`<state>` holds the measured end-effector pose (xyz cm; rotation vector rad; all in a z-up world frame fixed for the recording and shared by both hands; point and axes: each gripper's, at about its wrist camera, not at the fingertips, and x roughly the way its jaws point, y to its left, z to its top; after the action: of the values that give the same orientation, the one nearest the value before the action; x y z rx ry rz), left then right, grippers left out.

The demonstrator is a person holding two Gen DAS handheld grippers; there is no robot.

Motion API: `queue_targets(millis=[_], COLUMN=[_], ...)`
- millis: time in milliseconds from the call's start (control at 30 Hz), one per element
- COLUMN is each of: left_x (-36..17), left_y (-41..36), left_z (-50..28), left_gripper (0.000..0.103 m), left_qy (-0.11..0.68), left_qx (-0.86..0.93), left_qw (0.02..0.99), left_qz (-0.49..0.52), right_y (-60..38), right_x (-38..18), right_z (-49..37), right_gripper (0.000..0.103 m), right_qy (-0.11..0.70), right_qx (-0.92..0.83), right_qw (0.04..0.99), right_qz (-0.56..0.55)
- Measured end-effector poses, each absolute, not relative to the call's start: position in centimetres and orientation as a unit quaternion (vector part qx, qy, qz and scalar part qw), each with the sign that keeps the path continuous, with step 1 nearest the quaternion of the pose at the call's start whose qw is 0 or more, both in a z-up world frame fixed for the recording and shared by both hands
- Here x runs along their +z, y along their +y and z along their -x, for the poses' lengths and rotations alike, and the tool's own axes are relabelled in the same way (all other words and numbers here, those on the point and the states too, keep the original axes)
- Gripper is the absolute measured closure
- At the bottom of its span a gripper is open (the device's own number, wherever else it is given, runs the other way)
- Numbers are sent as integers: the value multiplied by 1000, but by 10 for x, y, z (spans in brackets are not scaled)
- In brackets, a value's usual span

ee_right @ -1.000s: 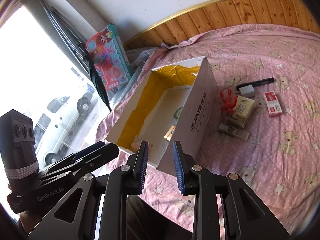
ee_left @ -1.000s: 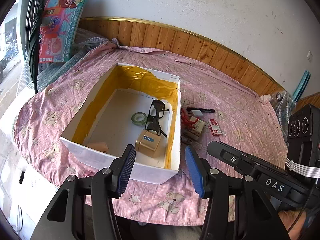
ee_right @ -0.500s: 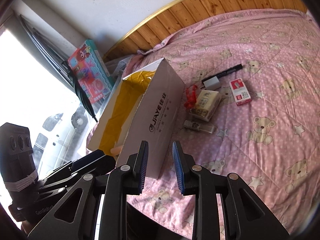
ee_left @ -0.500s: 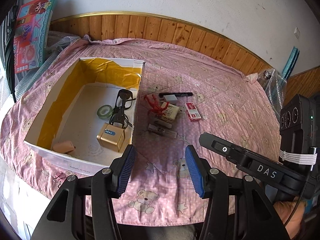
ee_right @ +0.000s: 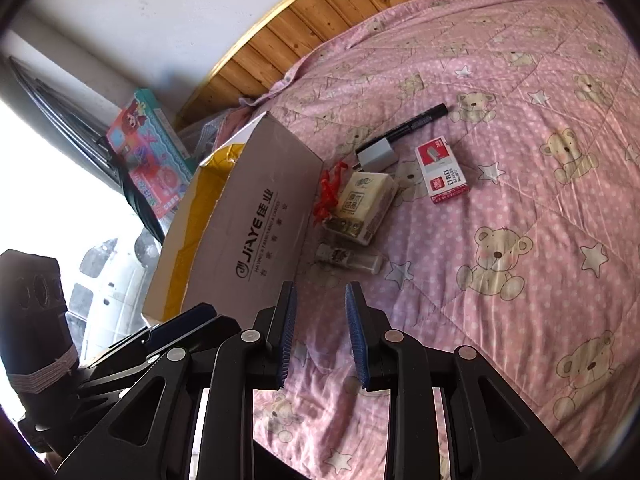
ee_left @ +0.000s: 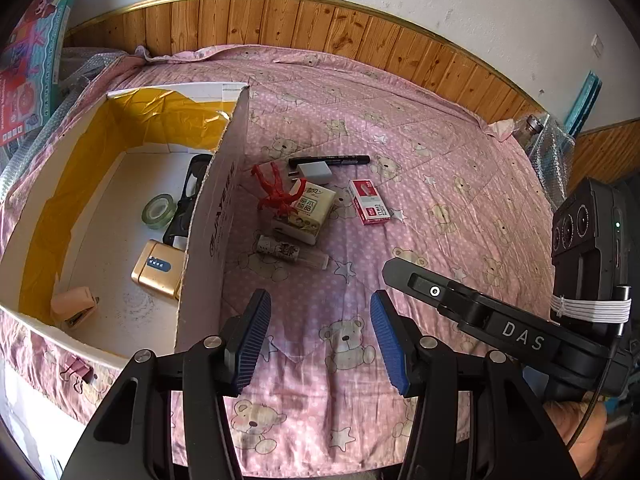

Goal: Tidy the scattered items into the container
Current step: 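Withdraw both tools from the box toward the remaining items, then grasp the red toy figure with the left tool while the right tool grasps the red-white staple box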

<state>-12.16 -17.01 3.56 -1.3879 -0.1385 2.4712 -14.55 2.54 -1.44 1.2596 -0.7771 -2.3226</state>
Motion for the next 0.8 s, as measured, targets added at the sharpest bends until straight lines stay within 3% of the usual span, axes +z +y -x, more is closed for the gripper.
queue_targets(millis=[333,467,800], left_x=[11,0,-41], left_y=[-148,-143,-133], left_z=[184,212,266], left_gripper=[48,47,46], left_qy=[-38,-36,-18], left_qx=[857,858,854], left_qw=[141,129,95], left_qz=[495,496,511], right_y=[59,73,49], right_x=[-41,-47,-71], right_z=[184,202,268], right_gripper=[69,63,55], right_qy=[-304,-291,-110], right_qx=[-823,-832,-865], right_qw=[158,133,77], right_qz=[-454,-453,-483])
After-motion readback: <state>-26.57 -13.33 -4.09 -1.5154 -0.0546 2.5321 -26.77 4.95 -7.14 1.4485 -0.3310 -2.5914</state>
